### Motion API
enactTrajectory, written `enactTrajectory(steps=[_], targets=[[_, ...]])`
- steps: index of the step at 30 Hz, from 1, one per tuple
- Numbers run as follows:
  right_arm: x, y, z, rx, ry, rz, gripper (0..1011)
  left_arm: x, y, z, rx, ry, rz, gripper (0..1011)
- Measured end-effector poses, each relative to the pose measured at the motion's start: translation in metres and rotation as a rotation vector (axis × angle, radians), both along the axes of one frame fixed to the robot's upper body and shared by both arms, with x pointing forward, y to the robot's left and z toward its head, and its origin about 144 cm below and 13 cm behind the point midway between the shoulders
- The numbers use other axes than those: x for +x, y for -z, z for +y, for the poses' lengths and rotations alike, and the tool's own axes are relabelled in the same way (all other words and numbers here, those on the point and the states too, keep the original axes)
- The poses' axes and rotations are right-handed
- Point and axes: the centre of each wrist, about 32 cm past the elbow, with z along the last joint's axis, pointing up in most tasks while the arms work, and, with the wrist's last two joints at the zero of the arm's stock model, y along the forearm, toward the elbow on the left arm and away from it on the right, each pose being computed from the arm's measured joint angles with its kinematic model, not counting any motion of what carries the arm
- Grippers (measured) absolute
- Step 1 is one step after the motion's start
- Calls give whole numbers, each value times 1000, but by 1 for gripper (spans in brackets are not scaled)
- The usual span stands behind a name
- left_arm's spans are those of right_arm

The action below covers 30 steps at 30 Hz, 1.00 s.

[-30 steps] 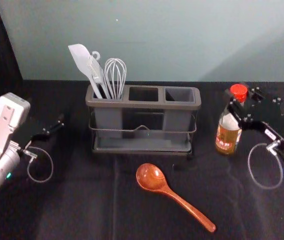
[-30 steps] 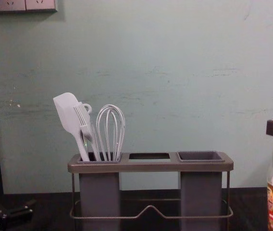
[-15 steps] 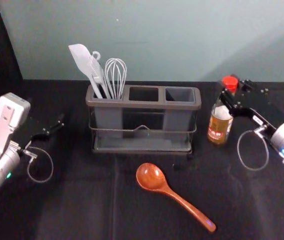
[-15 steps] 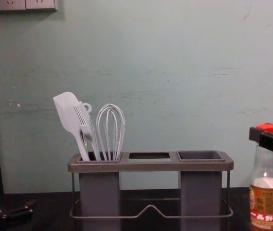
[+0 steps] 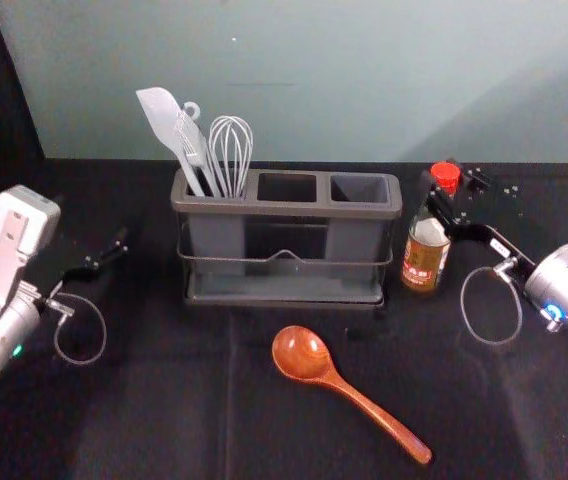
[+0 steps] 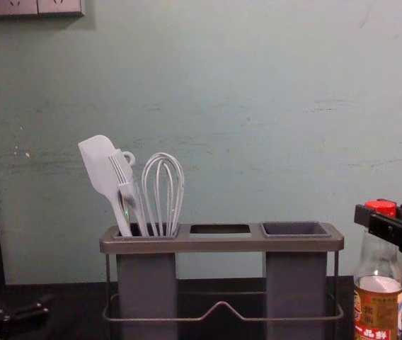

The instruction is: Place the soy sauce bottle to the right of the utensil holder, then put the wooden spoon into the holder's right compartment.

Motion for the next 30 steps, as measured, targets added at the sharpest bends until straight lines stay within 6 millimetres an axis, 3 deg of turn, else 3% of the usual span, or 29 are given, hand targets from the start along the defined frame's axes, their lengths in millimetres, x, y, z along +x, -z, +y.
enactTrajectory(steps=[23,30], targets=[[3,11,5,5,-17,-11,392,0,0,0,0,0,0,1000],[1,12,5,22,-7,-18,627,0,0,0,0,0,0,1000]])
